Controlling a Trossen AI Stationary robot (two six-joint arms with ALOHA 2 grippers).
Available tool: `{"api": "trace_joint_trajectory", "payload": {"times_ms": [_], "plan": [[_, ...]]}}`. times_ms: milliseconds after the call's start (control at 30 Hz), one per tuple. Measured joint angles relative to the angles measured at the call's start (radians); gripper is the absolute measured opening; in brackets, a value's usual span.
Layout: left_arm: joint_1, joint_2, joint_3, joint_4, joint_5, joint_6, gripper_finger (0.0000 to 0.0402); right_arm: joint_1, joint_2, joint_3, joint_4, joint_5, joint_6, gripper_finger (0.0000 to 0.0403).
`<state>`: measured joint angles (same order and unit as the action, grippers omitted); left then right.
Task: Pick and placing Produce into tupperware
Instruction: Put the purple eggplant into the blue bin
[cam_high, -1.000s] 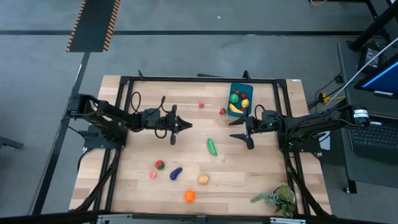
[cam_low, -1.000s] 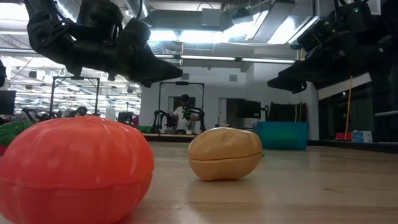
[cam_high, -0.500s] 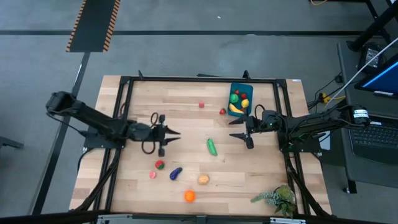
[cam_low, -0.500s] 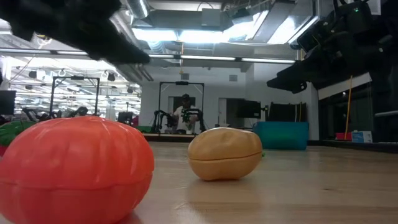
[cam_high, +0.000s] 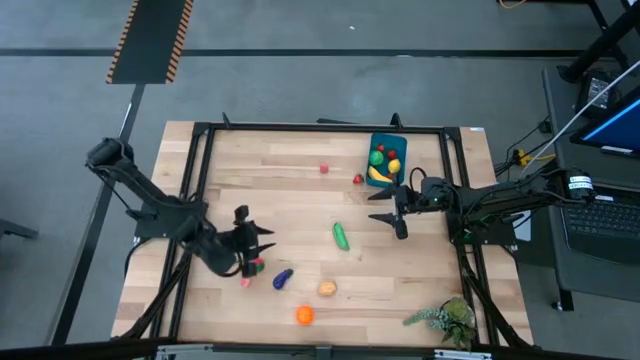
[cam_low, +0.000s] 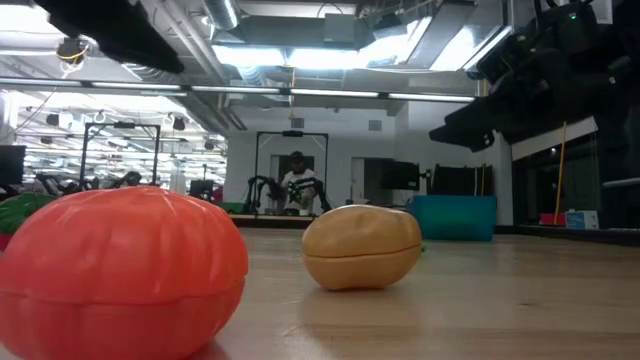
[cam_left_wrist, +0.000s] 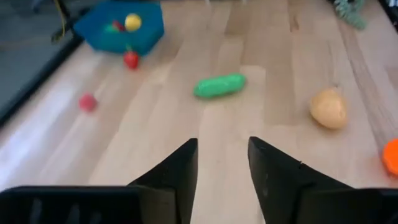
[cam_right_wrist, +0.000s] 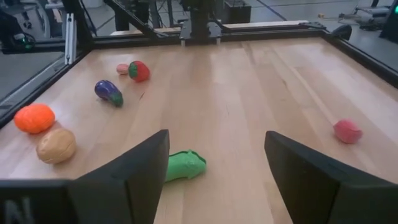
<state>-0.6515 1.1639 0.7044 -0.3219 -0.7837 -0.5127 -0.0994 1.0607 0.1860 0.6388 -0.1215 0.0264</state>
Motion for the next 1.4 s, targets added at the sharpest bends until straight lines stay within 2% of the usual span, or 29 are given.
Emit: {"api": "trace_joint_trajectory", "payload": {"times_ms": [133, 300, 567, 1033, 1133, 1400], "plan": [[-0.031, 0.074, 0.062, -0.074, 0.033, -0.208, 0.0149, 0.003, 0.000, 0.000, 0.000, 0.000, 0.049, 0.0266], [-0.057, 0.206, 0.138, -0.085, 0.082, -0.263, 0.0161, 0.020, 0.000, 0.000, 0.000, 0.000, 0.052, 0.0266], [-0.076, 0.351, 0.243, -0.086, 0.095, -0.213, 0.0162, 0.062, 0.000, 0.000, -0.001, 0.000, 0.102, 0.0266], [-0.050, 0.367, 0.243, -0.087, 0.094, -0.213, 0.0168, 0.124, 0.000, 0.000, -0.008, 0.000, 0.106, 0.0266], [-0.051, 0.367, 0.243, -0.087, 0.094, -0.213, 0.0188, 0.124, 0.000, 0.000, -0.008, 0.000, 0.105, 0.0266], [-0.025, 0.367, 0.243, -0.086, 0.099, -0.218, 0.0278, 0.124, 0.000, 0.000, -0.009, 0.000, 0.105, 0.0266]]}}
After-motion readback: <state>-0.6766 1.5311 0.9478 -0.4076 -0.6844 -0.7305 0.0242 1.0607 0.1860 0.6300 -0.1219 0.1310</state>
